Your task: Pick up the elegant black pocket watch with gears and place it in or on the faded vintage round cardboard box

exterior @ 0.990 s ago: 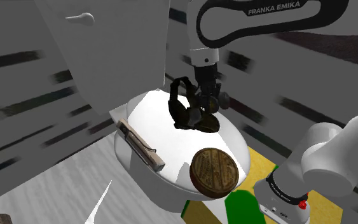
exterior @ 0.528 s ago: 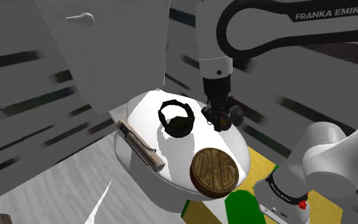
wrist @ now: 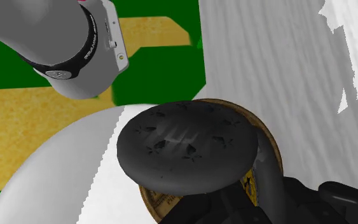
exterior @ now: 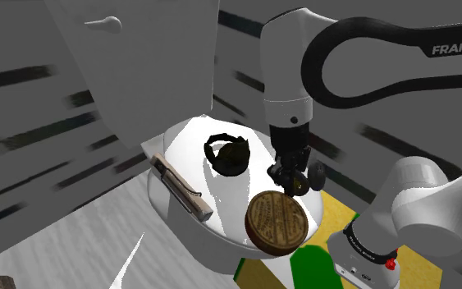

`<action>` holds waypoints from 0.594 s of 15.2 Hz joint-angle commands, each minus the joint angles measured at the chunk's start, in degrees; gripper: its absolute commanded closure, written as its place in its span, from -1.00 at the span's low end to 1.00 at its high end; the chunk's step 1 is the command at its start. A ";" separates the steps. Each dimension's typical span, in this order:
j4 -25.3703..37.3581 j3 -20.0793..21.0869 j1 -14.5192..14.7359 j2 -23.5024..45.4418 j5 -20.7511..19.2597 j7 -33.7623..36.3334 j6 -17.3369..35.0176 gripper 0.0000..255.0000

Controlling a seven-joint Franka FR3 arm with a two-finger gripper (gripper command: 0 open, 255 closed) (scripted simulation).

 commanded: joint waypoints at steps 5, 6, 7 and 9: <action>-3.94 0.70 0.11 0.92 0.47 -0.82 4.81 1.00; -4.54 0.82 0.12 1.14 0.55 -0.97 5.63 1.00; -5.13 0.94 0.14 1.38 0.63 -1.11 6.45 1.00; -6.28 1.18 0.17 1.92 0.79 -1.39 8.12 1.00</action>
